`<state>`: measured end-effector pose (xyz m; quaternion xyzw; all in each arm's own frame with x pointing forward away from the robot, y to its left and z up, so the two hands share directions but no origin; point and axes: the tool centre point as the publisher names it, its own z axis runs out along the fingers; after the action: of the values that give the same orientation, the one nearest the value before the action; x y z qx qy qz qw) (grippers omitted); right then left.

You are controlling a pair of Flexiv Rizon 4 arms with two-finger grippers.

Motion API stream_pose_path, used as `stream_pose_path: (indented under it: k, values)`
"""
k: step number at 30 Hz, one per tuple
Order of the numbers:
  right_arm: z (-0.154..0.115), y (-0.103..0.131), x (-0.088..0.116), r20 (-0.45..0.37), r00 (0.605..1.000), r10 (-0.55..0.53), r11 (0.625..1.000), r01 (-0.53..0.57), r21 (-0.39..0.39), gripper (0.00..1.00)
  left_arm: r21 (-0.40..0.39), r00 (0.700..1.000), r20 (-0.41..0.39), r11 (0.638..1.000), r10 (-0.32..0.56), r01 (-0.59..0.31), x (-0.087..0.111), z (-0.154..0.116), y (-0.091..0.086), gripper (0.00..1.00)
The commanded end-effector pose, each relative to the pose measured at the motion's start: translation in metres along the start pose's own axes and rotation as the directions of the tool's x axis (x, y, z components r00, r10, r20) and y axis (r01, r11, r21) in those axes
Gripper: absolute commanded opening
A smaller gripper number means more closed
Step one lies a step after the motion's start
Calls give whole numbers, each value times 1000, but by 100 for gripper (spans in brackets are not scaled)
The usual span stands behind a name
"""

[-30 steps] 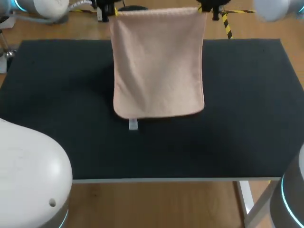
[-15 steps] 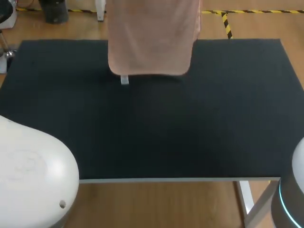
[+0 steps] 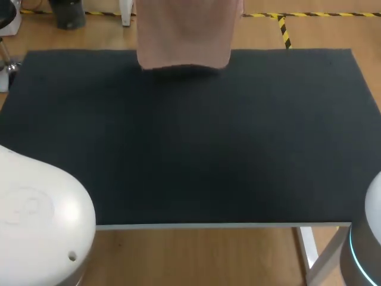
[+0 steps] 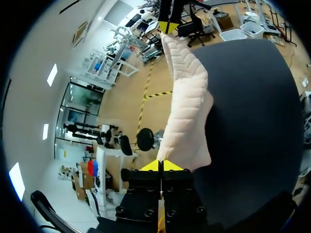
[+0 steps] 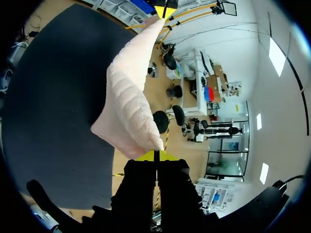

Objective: Fold the towel

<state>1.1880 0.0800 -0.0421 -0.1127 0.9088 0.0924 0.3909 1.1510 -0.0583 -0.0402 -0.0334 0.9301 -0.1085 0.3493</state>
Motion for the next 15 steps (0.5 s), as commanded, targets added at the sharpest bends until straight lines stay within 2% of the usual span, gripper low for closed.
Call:
stream_pose_path:
  k: [1, 8, 10, 13, 15]
  values:
    - [-1, -1, 43, -18, 1000, -5, 1000, 5, -11, 0, 20, 1000, -20, 999, -25, 25, 53, -6, 11, 0]
    - [-16, 10, 120, -99, 995, 12, 998, -18, -59, 0, 21, 995, -83, 998, -62, 64, 127, -26, 20, 0]
    - [-21, 13, 136, -102, 995, 13, 999, -18, -48, 0, 26, 991, -110, 997, -70, 74, 143, -32, 20, 0]
    - [-30, 18, 161, -136, 991, 20, 997, -30, -75, 0, 13, 988, -132, 996, -85, 87, 166, -40, 19, 0]
    - [-34, 20, 168, -139, 990, 15, 997, -26, -76, 0, 24, 986, -146, 996, -85, 90, 179, -46, 18, 0]
